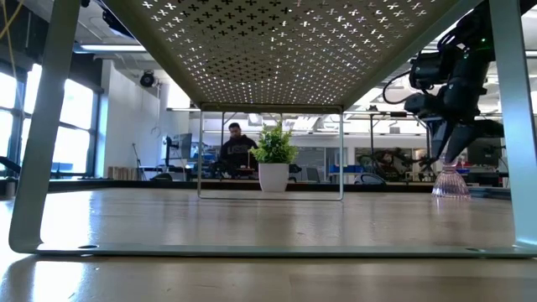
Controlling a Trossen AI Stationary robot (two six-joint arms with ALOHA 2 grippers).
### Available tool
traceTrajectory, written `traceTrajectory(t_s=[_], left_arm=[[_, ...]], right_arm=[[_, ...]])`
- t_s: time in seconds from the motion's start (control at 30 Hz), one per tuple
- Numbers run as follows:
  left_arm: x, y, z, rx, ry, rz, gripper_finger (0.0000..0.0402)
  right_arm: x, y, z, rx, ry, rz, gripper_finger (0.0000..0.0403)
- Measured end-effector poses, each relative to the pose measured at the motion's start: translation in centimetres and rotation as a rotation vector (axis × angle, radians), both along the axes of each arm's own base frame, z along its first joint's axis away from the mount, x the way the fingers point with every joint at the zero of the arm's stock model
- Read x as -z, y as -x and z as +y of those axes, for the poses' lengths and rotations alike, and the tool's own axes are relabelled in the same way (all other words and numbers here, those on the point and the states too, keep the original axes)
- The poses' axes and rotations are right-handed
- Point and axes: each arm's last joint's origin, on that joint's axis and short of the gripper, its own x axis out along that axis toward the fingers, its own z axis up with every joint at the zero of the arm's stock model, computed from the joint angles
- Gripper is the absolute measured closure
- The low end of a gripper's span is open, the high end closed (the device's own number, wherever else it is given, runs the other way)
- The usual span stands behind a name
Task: Pick & Place candle stick holders
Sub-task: Put the purple candle holder on the shelf
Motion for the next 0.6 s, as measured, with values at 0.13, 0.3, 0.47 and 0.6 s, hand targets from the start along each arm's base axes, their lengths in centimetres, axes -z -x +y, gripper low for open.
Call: traceTrajectory(t_s=[0.13,0.3,0.47,0.6], left_arm=[[0.01,0.01,0.0,0.0,0.0,0.002,0.0005],[0.01,0.01,0.0,-0.001,0.0,0.002,0.0005],[0.02,0.02,0.01,-0.006,0.006,0.002,0.0005],[0.02,0.02,0.01,-0.008,0.009,0.002,0.0005]], right_arm=[[0.0,0.0,-0.02,-0.001,0.003,0.001,0.0234],[-0.01,-0.12,0.06,-0.018,-0.003,-0.012,0.0181],[-0.03,-0.5,0.23,-0.036,0.005,-0.014,0.0139],[-0.06,-0.83,0.29,-0.052,0.026,-0.012,0.0115]])
